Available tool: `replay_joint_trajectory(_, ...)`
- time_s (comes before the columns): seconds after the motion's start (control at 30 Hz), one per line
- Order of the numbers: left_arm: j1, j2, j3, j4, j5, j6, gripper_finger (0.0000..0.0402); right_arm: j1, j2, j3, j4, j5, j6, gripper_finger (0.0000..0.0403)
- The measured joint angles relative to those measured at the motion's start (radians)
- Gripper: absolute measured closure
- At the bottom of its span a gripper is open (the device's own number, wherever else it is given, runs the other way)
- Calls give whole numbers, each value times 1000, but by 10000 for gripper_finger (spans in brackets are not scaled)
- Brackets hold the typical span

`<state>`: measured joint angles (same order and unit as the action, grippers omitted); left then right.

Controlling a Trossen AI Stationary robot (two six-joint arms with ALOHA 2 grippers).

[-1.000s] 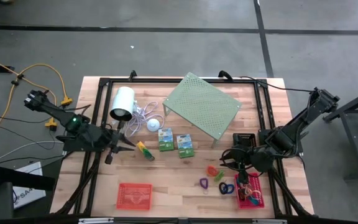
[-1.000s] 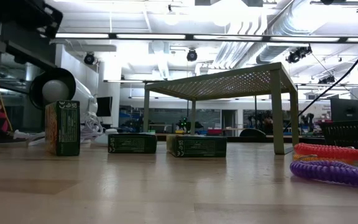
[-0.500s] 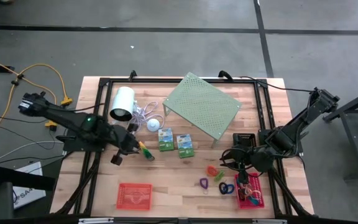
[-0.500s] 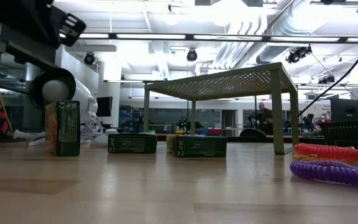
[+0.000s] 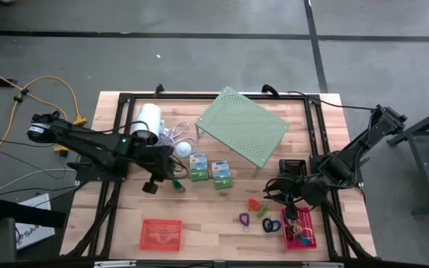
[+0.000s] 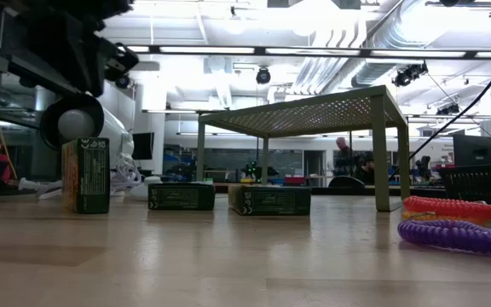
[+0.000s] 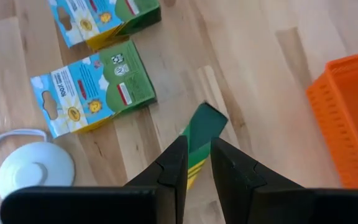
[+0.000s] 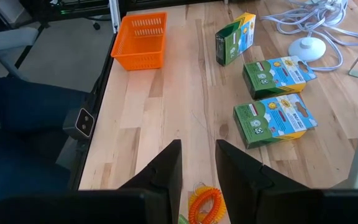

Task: Pick & Place Office Desk Supplies
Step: Put the left crayon box into the orange bin

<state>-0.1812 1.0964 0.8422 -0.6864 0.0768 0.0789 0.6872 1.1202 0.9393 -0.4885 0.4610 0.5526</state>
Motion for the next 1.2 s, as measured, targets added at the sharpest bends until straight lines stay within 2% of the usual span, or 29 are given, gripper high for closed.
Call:
replay_joint_trajectory(0.17,6,137,115,-120,1,49,337,0,0,0,0,0,0,317)
replay_joint_trajectory(0.3,5,196,149,-158,0,98,337,0,0,0,0,0,0,317)
replay_joint_trajectory(0.6,3,202,149,-166,-51,117,337,0,0,0,0,0,0,317)
replay_joint_trajectory(0.9,2,202,149,-193,-47,129,334,0,0,0,0,0,0,317)
replay_joint_trajectory(1.03,2,202,149,-195,-29,142,313,0,0,0,0,0,0,317)
replay_joint_trajectory(1.2,2,202,149,-197,-26,168,260,0,0,0,0,0,0,317)
